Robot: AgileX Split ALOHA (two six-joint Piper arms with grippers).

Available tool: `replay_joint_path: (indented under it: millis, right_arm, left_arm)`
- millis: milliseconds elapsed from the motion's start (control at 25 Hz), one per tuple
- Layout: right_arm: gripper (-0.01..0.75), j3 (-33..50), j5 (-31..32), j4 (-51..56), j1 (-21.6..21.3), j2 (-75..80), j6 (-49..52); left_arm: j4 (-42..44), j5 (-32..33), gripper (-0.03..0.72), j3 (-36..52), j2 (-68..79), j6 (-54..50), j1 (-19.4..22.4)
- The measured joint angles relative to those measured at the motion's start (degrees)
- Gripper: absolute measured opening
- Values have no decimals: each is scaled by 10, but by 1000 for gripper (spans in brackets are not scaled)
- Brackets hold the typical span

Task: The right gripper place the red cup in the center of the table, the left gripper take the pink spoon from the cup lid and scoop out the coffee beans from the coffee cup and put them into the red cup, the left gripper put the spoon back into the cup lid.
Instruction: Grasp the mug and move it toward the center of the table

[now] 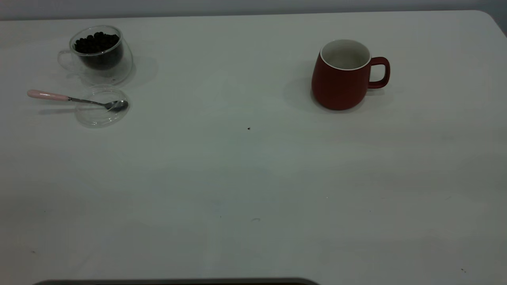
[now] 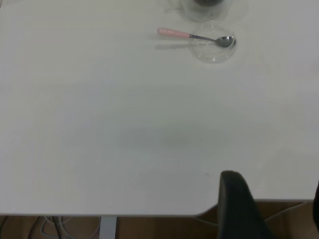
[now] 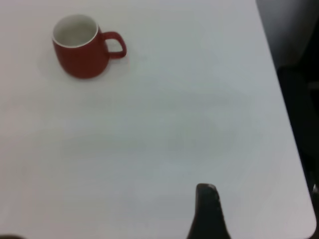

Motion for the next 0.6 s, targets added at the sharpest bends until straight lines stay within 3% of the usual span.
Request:
replay_joint_path:
  millis: [200, 600]
  right_arm:
    - [593, -60, -47, 3, 0, 196, -57]
    - [592, -156, -242, 15, 0, 617, -286]
  left_arm:
    - [0, 0, 426, 0, 0, 0, 0]
    - [0, 0, 426, 0, 0, 1, 0]
